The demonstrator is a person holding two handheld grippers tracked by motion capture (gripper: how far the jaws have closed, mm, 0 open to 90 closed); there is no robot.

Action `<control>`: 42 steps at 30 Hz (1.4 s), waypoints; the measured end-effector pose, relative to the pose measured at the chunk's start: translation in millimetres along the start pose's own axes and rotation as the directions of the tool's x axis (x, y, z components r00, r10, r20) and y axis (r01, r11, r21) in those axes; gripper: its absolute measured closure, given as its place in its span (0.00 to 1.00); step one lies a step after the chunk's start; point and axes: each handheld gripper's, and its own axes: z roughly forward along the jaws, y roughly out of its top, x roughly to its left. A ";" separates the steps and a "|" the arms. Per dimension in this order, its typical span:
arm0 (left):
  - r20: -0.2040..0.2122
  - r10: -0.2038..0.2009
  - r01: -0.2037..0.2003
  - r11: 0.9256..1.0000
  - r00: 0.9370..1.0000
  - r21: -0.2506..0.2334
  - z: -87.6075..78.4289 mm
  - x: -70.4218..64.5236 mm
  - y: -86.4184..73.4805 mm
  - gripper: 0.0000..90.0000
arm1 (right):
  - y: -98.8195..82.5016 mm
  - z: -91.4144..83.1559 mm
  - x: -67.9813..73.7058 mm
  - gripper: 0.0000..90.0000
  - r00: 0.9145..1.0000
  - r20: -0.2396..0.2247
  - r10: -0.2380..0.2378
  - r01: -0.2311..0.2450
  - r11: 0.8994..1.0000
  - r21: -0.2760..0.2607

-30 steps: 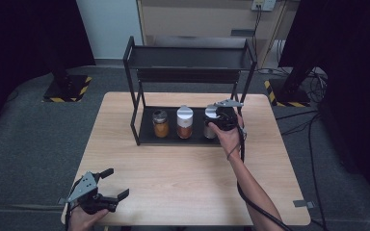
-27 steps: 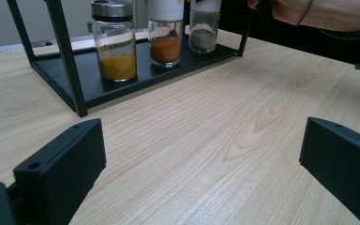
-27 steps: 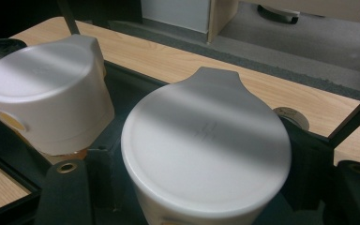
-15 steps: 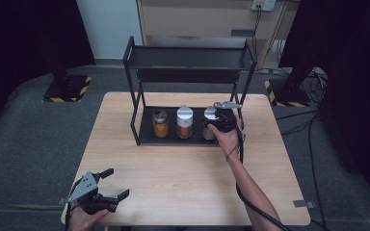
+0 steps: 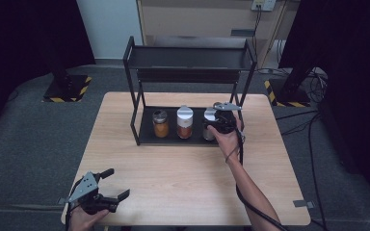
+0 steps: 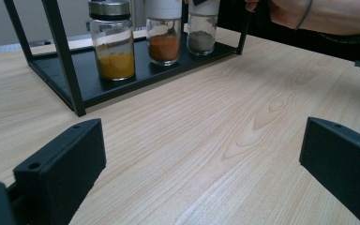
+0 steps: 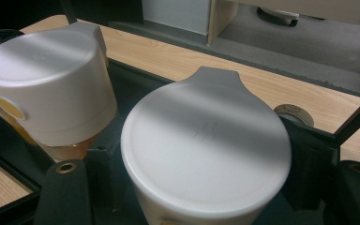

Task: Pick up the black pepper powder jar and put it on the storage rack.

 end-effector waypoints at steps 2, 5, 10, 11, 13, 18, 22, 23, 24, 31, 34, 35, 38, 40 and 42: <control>-0.001 0.000 0.000 1.000 1.000 0.001 0.0 -0.1 0.2 0.00 | -1.4 -0.2 -0.2 0.34 1.000 0.001 0.002 -0.002 1.000 -0.005; 0.000 0.001 -0.001 1.000 1.000 0.001 0.2 -0.1 0.2 0.00 | -3.0 -1.0 -0.1 0.34 1.000 0.001 0.005 -0.005 1.000 -0.008; 0.002 0.000 0.000 1.000 1.000 0.001 0.0 0.1 0.2 0.00 | -3.5 -1.4 -2.2 0.24 1.000 -0.001 0.017 -0.017 1.000 -0.002; 0.002 0.000 0.000 1.000 1.000 0.002 0.1 0.2 0.2 0.00 | -3.8 -1.5 -3.9 0.22 1.000 -0.011 0.021 -0.021 1.000 -0.002; 0.002 0.000 0.000 1.000 1.000 0.003 0.4 0.0 0.4 0.00 | -4.7 -2.7 -5.0 0.18 1.000 -0.019 0.020 -0.021 1.000 -0.005; 0.003 0.000 0.000 1.000 1.000 0.003 0.6 -0.1 0.4 0.00 | -0.1 -5.6 -4.4 0.11 1.000 -0.013 -0.015 0.015 1.000 0.001; 0.002 0.000 0.000 1.000 1.000 0.002 0.3 -0.1 0.4 0.00 | 4.3 -7.8 -4.6 0.08 1.000 -0.013 -0.024 0.024 1.000 -0.001; 0.003 0.000 0.000 1.000 1.000 0.003 0.4 0.0 0.4 0.00 | 5.8 -8.6 -6.0 0.08 1.000 -0.019 -0.022 0.022 1.000 -0.003; 0.002 0.000 0.000 1.000 1.000 0.003 0.4 0.0 0.4 0.00 | 7.2 -9.8 -6.4 0.08 1.000 -0.020 -0.023 0.023 1.000 -0.005; 0.003 0.001 -0.001 1.000 1.000 0.003 0.6 -0.2 0.5 0.00 | 17.3 -20.2 -8.7 0.08 0.999 -0.026 -0.032 0.031 0.999 -0.021; 0.004 0.001 -0.001 1.000 1.000 0.004 0.8 -0.1 0.6 0.00 | 21.6 -26.2 -9.6 0.07 0.999 -0.030 -0.039 0.038 0.999 -0.032; 0.004 0.001 -0.001 1.000 1.000 0.005 0.9 0.0 0.6 0.00 | 23.2 -28.5 -10.1 0.07 0.999 -0.033 -0.038 0.037 0.999 -0.037; 0.004 0.000 0.000 1.000 1.000 0.004 0.8 0.1 0.5 0.00 | 27.6 -36.9 -11.3 0.07 0.998 -0.042 -0.044 0.041 0.997 -0.058; 0.004 0.000 0.000 1.000 1.000 0.004 0.8 0.1 0.5 0.00 | 31.6 -42.9 -11.7 0.08 0.997 -0.053 -0.049 0.045 0.997 -0.069; 0.005 -0.001 0.001 1.000 1.000 0.004 1.0 0.3 0.4 0.00 | 35.2 -49.7 -10.6 0.07 0.997 -0.057 -0.061 0.056 0.995 -0.081</control>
